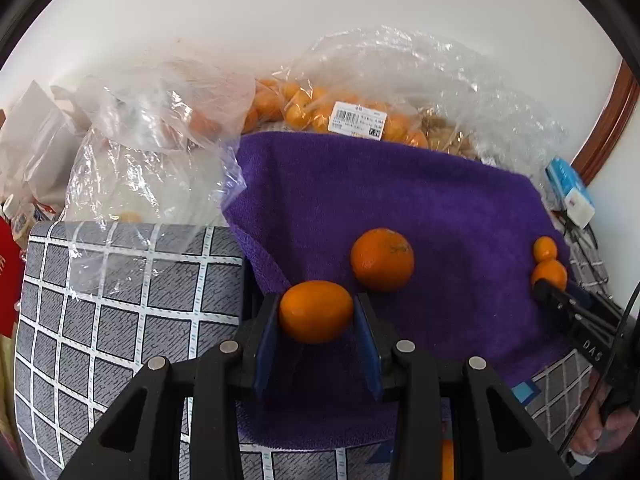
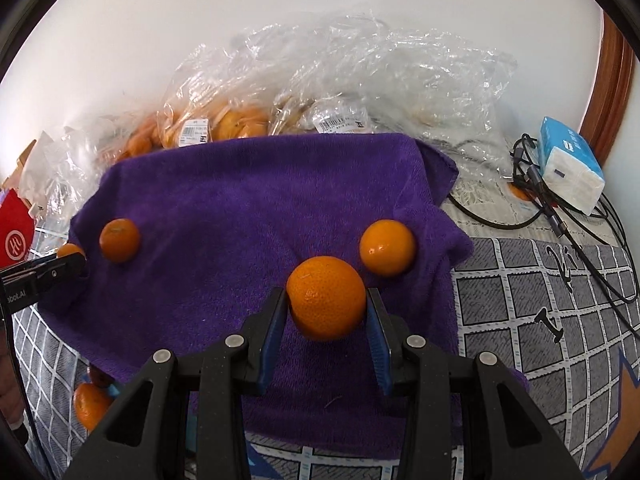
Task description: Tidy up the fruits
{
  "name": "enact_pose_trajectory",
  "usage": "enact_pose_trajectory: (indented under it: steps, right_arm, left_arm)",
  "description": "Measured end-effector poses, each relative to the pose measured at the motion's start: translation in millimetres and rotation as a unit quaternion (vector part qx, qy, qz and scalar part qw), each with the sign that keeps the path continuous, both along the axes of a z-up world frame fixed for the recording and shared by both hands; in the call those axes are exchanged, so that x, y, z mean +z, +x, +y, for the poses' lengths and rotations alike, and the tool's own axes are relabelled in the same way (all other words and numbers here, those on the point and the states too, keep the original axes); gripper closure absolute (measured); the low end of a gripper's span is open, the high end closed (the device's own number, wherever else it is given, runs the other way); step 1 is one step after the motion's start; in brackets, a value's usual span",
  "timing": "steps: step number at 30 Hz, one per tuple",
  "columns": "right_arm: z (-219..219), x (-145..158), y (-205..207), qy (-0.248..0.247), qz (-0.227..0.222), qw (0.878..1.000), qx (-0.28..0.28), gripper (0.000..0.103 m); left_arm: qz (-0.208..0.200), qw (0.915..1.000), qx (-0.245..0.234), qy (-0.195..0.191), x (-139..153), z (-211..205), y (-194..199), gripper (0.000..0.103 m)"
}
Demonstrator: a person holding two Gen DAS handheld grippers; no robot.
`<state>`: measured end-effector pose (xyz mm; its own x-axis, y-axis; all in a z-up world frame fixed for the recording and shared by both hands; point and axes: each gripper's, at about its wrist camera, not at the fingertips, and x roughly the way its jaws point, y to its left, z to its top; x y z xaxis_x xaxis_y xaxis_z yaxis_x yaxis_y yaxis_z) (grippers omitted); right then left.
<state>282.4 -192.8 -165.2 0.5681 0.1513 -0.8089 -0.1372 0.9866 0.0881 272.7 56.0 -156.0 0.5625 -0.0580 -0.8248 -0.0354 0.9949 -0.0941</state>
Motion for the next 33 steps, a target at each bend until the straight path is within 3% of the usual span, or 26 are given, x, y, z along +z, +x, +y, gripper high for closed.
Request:
enact_pose_trajectory:
  steps: [7,11,14,18,33]
  right_arm:
    - [2.4,-0.2,-0.7,-0.010,0.001,1.000,0.004,0.063]
    - [3.4,10.4,-11.8,-0.007,-0.016,1.000,0.014,0.045]
    - [3.2,23.4,-24.6,-0.013,-0.040,0.999,0.014,0.033]
    - [1.1,39.8,-41.9,-0.022,-0.060,0.998,0.004,0.033]
    - [-15.5,86.7,-123.7,-0.009,-0.118,0.992,-0.038,0.033]
  left_arm:
    - [0.003,1.0000,-0.005,0.007,-5.6,-6.8,1.7,0.068]
    - [0.003,1.0000,-0.006,0.007,-6.3,-8.3,1.5,0.068]
    - [0.009,0.9999,-0.010,0.005,-4.1,-10.4,2.4,0.062]
    - [-0.004,0.9998,-0.018,-0.007,12.0,-10.7,-14.1,0.051]
    - [-0.081,0.9967,-0.001,-0.006,65.2,0.8,-110.1,0.050]
